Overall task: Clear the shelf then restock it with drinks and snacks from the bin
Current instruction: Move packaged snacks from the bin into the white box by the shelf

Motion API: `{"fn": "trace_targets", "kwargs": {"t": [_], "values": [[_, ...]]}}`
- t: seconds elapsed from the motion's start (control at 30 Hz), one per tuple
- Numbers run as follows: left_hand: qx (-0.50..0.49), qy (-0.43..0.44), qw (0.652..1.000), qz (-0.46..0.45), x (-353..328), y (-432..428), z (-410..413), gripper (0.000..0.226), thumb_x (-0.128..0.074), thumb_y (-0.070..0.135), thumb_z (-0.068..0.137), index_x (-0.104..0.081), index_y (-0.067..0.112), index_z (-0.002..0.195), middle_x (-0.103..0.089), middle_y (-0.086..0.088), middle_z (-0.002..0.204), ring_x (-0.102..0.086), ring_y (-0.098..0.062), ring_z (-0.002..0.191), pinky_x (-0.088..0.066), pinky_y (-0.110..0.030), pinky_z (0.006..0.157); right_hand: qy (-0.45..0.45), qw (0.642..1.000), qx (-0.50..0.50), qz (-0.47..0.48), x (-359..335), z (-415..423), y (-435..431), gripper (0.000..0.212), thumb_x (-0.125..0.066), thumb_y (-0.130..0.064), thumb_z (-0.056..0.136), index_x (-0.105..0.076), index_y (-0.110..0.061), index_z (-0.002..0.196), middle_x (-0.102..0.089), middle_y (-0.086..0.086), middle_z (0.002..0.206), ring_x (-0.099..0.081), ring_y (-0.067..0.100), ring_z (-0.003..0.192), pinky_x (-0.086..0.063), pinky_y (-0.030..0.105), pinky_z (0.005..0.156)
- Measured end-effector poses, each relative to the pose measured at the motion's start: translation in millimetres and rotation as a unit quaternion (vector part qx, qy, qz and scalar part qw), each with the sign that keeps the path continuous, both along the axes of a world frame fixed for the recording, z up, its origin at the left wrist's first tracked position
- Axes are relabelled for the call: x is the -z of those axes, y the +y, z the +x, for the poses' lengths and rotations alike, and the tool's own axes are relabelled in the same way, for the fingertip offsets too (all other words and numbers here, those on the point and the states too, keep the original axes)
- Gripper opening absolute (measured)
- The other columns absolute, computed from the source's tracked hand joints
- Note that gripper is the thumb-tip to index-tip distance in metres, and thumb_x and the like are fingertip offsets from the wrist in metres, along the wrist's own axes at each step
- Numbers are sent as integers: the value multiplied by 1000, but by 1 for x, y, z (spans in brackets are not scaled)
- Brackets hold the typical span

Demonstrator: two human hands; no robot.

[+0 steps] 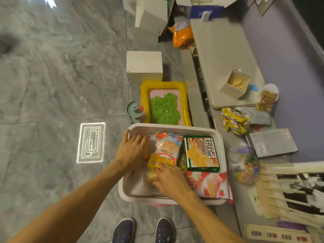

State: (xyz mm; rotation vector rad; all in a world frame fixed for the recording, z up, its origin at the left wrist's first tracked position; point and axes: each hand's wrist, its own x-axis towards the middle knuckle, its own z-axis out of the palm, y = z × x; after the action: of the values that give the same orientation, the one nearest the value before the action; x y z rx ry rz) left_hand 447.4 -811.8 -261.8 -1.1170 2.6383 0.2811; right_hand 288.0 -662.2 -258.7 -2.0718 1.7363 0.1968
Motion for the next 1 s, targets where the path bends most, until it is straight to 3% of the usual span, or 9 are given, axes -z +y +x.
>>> {"fn": "trace_targets", "kwargs": {"t": [0.07,0.2,0.33,0.43,0.5,0.6,0.73,0.9,1.0], "values": [[-19,43,999,-2,-16,2,4,91,-43,75,70,-52,18,141,-63,-4,124,-61,-28,120,-23,-58,116,-35,998,30,-39,-7,-2,4,56,-56,-58,96,-69,-16,130,-66,4,141,-60,25,131,-48,45,109],[-108,150,982,32,-71,4,14,104,-72,72,68,-40,24,154,-57,-3,144,-62,-28,122,-39,-51,111,-137,977,115,-117,-53,-2,3,51,-59,-61,97,-74,-21,125,-72,-4,133,-64,16,125,-42,46,117],[-228,307,917,112,-150,-1,34,104,-91,52,72,-36,32,158,-52,5,145,-63,-15,114,-57,-37,93,-211,945,186,-168,-126,-9,-9,54,-65,-58,95,-74,-18,128,-70,1,138,-66,19,126,-52,42,108],[-227,371,891,132,-219,-3,41,100,-95,42,73,-35,46,153,-47,15,137,-65,-5,103,-56,-20,81,-210,931,222,-198,-193,-19,-18,58,-62,-64,95,-73,-22,134,-65,1,147,-64,20,130,-52,36,104],[-227,399,875,155,-265,-3,40,99,-96,33,73,-36,48,150,-46,14,137,-66,-7,103,-59,-19,75,-217,919,243,-222,-245,-26,-20,60,-64,-65,93,-72,-24,136,-65,3,147,-65,23,129,-56,38,100],[-209,437,856,184,-331,2,30,99,-97,23,73,-39,46,150,-46,7,142,-67,-16,109,-64,-29,78,-210,908,262,-252,-323,-39,-12,61,-66,-66,91,-72,-25,136,-66,3,146,-67,25,125,-59,41,98],[-155,461,843,228,-409,13,13,102,-98,28,72,-40,46,153,-47,7,146,-67,-21,114,-66,-37,82,-177,888,309,-290,-410,-52,16,63,-63,-70,89,-73,-25,133,-68,2,142,-70,22,119,-61,41,93],[-28,462,848,258,-481,40,-20,99,-96,37,71,-40,49,151,-51,10,144,-66,-19,118,-65,-40,86,-146,849,382,-334,-496,-54,80,58,-64,-73,90,-76,-24,118,-78,-6,109,-70,15,91,-61,38,75],[38,455,843,284,-509,66,-50,102,-97,33,70,-39,46,153,-54,6,142,-69,-21,113,-65,-38,83,-74,820,427,-374,-528,-53,133,52,-71,-68,89,-77,-23,115,-79,-4,106,-71,21,88,-55,32,70]]}}
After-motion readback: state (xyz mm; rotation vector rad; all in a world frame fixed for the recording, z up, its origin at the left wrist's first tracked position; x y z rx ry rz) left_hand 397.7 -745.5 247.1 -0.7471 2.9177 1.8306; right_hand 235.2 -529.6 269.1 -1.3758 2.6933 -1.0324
